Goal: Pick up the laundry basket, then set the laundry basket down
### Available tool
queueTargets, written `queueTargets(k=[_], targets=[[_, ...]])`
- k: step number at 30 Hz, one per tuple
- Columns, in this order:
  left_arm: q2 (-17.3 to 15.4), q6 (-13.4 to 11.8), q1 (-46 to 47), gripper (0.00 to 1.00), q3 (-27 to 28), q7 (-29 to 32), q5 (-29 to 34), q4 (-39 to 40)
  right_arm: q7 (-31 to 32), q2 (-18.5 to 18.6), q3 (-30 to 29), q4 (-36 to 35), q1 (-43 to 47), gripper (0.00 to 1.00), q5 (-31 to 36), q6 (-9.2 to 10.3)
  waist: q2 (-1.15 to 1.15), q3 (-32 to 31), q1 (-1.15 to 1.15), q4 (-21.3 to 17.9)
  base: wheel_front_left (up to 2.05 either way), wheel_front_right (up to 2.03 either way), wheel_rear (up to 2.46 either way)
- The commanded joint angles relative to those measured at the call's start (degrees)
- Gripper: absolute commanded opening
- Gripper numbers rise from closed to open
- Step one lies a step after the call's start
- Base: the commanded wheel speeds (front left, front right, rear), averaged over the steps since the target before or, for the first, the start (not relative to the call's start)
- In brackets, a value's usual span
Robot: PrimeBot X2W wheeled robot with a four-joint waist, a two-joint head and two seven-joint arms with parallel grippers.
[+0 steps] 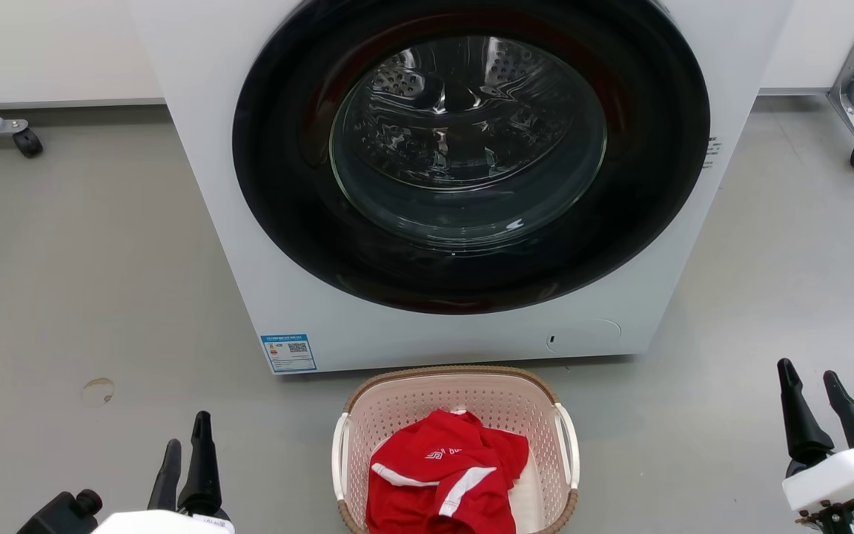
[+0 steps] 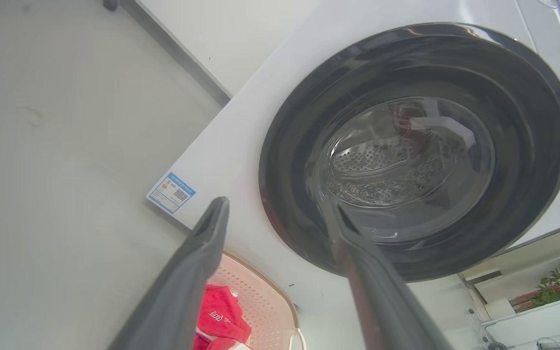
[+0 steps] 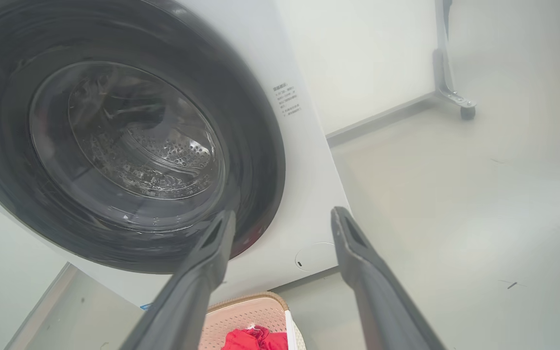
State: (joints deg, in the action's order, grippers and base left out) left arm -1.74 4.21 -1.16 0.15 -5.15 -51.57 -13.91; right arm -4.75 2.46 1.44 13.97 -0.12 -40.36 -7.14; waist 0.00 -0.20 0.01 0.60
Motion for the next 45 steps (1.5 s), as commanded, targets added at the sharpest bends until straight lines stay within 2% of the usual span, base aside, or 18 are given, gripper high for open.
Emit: queueTargets(k=[1,30,45], targets=[[-0.73,-0.27,1.03,1.00,0.70,-0.77,1.82,1.67,-1.17,1.74,0.88,-1.67,-1.98,1.00,2.11,-0.20,0.00,-0.04,-0.01,0.01,0.00,0.00,0.00],[-0.95,-0.66,0.43,1.00,-0.84,-5.64,22.89,2.88,-6.04,2.93,4.83,-1.82,-1.97,1.00,23.54,-0.28,0.00,-0.18,-0.01,0.28,0.00,0.00,0.00],[-1.05,-0.34,0.11,1.00,-1.09,-7.99,33.20,3.06,-8.39,3.07,6.03,-1.61,-1.95,1.00,32.44,-0.32,0.00,-0.32,-0.01,0.24,0.00,0.00,0.00]])
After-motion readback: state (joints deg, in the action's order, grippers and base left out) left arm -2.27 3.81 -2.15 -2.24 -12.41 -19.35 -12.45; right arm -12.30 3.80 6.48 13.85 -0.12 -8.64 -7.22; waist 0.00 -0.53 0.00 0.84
